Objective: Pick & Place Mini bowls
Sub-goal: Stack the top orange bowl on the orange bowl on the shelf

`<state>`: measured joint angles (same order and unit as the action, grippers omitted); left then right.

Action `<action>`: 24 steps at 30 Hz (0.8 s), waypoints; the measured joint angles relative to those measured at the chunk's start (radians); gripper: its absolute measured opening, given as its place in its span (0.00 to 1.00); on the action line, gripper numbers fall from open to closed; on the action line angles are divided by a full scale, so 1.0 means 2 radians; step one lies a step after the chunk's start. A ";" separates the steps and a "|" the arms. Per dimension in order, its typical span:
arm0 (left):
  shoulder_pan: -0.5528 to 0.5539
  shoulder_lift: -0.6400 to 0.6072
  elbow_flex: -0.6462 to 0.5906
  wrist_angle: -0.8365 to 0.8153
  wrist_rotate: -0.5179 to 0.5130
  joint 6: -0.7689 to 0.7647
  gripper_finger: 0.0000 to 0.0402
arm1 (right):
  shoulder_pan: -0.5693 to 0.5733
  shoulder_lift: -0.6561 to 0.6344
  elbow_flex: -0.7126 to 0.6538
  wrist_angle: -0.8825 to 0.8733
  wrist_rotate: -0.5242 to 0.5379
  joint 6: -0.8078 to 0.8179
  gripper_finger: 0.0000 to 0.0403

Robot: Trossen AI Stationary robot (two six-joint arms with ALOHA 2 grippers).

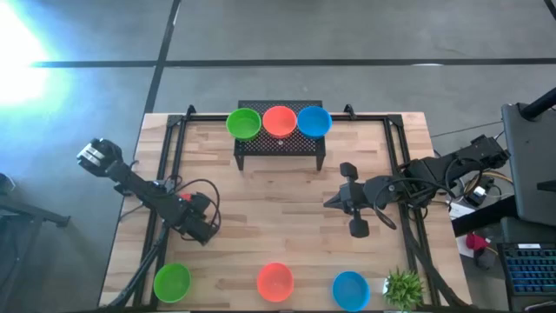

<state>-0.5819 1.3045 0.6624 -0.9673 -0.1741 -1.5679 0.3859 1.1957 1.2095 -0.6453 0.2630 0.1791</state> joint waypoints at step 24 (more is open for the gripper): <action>0.069 0.000 0.275 -0.168 -0.102 0.230 0.00 | 0.000 0.000 0.000 0.000 0.001 -0.016 0.02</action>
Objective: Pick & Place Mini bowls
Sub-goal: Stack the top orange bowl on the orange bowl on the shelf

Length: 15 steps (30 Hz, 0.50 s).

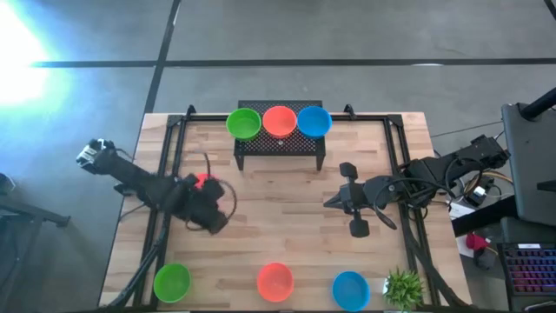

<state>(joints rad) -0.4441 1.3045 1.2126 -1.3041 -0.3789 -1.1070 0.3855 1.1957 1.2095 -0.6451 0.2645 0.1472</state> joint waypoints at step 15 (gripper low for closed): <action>0.226 0.045 0.251 0.015 -0.018 0.417 0.00 | 0.000 0.000 0.000 0.000 0.000 0.005 0.02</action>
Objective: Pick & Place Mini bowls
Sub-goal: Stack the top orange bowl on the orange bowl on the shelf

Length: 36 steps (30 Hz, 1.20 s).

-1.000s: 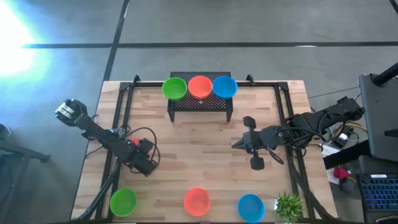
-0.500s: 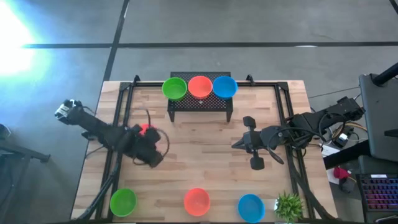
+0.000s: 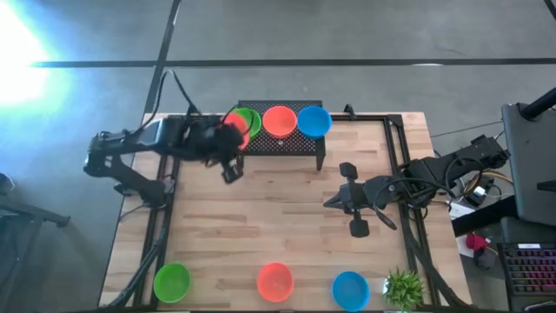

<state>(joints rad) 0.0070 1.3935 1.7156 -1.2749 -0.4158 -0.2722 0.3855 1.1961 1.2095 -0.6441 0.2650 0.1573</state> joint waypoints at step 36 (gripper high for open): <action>0.157 0.261 0.186 0.039 0.134 0.322 0.00 | 0.000 -0.002 0.000 0.015 0.000 -0.017 0.02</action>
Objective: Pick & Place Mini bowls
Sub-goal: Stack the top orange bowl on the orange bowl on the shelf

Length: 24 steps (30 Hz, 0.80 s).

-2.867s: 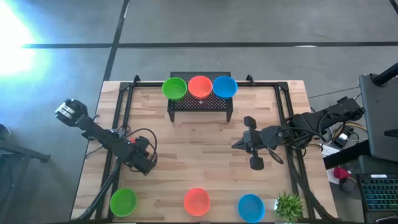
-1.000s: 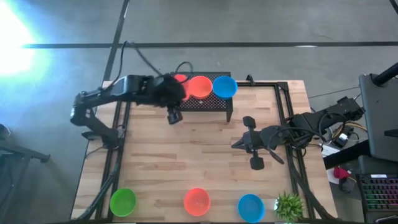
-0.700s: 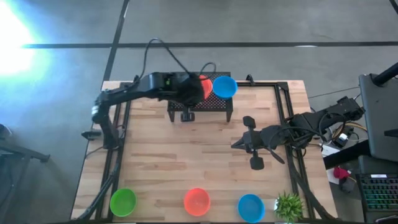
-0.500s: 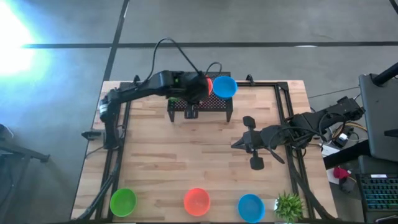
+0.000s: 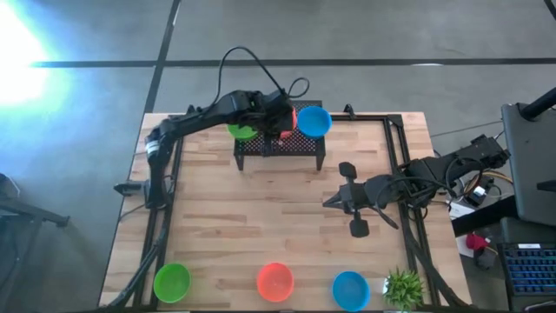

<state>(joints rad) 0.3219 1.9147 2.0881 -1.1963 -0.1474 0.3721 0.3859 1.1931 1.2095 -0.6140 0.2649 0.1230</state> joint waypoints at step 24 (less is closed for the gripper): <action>0.007 0.014 -0.001 0.009 -0.014 -0.009 0.05 | 0.000 0.000 0.000 0.000 0.000 -0.001 0.02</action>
<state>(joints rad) 0.3363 1.9423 2.0869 -1.1774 -0.1760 0.3543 0.3859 1.1927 1.2095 -0.6140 0.2646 0.1205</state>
